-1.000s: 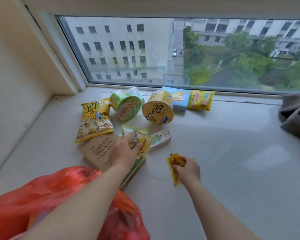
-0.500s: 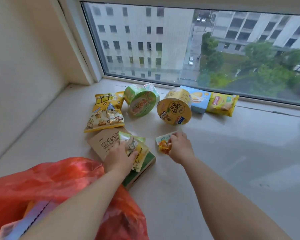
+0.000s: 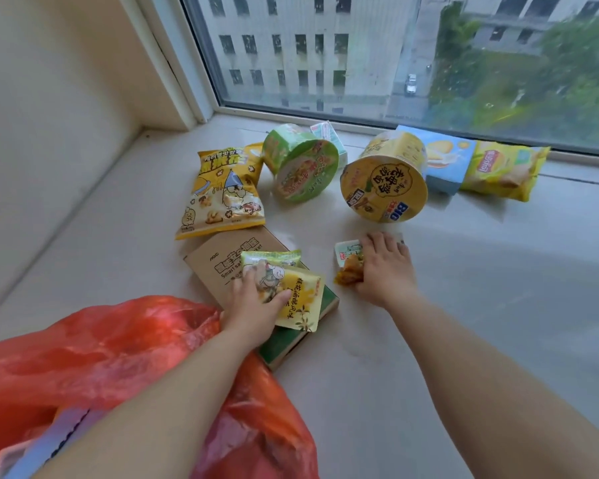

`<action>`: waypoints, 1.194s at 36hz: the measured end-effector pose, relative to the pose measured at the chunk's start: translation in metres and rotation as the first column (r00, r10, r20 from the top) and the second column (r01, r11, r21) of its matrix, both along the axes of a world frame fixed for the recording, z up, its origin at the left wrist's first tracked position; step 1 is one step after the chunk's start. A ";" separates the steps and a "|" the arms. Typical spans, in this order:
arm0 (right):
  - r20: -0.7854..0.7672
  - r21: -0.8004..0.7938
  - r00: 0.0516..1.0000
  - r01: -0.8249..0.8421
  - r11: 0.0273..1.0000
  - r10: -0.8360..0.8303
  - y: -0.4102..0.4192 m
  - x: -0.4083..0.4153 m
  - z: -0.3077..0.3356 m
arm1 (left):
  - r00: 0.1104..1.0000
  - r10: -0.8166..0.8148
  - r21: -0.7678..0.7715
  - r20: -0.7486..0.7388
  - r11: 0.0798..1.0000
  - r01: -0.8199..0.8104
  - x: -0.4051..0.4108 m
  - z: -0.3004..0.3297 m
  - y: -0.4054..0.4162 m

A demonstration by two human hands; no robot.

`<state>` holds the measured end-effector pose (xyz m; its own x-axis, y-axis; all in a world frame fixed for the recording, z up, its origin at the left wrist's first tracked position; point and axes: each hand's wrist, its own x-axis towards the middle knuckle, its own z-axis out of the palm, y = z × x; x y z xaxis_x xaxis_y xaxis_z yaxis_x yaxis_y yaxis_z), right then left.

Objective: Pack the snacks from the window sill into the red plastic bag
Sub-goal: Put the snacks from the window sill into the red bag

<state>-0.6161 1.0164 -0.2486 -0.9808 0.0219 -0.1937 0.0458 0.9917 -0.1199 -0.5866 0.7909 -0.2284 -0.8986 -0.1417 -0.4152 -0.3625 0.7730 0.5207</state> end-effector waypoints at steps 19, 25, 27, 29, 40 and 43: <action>0.269 -0.112 0.812 0.560 0.821 -0.517 -0.009 0.129 0.015 | 0.993 0.117 -0.060 0.008 0.991 -0.117 0.008 0.034 0.025; 0.388 -0.361 0.656 0.754 0.549 -0.647 -0.002 0.165 0.062 | 0.981 0.187 0.283 -0.048 0.945 -0.166 0.038 0.072 0.048; 0.401 -0.439 0.628 0.771 0.462 -0.667 -0.001 0.176 0.081 | 0.977 0.202 0.394 -0.067 0.905 -0.160 0.050 0.091 0.052; 0.393 -0.476 0.629 0.763 0.437 -0.671 -0.001 0.188 0.098 | 0.978 0.186 0.456 -0.092 0.881 -0.125 0.064 0.109 0.051; 0.346 -0.674 0.672 0.663 0.325 -0.655 -0.043 0.260 0.168 | 0.960 0.229 0.574 -0.160 0.813 -0.098 0.162 0.168 0.015; 0.324 -0.695 0.705 0.630 0.346 -0.631 -0.057 0.275 0.184 | 0.957 0.199 0.523 -0.212 0.850 -0.061 0.189 0.169 -0.008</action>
